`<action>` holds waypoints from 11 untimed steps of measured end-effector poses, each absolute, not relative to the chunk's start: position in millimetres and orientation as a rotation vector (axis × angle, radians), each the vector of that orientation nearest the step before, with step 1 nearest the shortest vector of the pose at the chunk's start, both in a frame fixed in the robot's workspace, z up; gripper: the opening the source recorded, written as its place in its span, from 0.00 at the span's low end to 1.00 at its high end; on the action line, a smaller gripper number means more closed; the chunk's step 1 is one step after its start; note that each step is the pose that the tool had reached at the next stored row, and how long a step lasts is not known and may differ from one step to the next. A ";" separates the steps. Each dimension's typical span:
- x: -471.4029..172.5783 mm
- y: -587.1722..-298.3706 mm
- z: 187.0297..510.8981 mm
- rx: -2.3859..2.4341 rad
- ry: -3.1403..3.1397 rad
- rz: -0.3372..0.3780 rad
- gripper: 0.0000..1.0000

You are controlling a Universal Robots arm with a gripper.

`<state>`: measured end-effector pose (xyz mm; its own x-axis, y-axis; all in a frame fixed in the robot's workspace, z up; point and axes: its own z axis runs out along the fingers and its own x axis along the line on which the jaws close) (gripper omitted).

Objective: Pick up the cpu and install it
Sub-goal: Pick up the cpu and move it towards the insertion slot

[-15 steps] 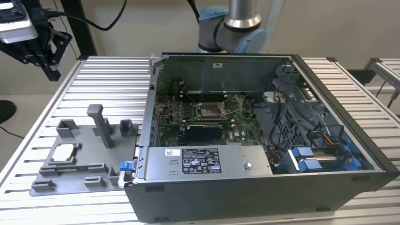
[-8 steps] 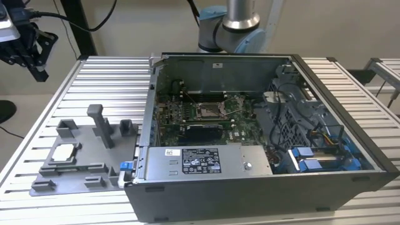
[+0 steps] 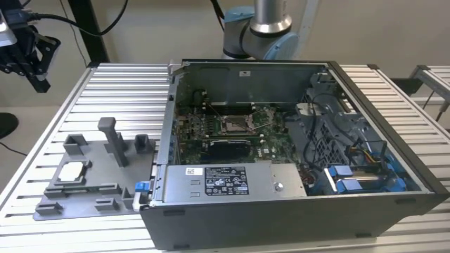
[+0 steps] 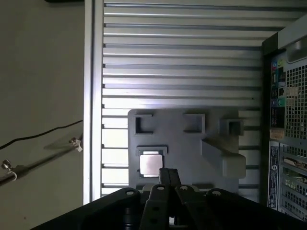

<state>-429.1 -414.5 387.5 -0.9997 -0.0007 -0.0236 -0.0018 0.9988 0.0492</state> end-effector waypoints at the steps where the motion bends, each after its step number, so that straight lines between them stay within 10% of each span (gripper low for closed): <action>1: -429.1 -414.5 387.5 -0.002 3.117 0.077 0.00; 11: -429.1 -414.5 387.6 -0.002 3.118 0.077 0.00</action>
<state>-429.1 -414.5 387.6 -0.9997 -0.0006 -0.0232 -0.0017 0.9988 0.0491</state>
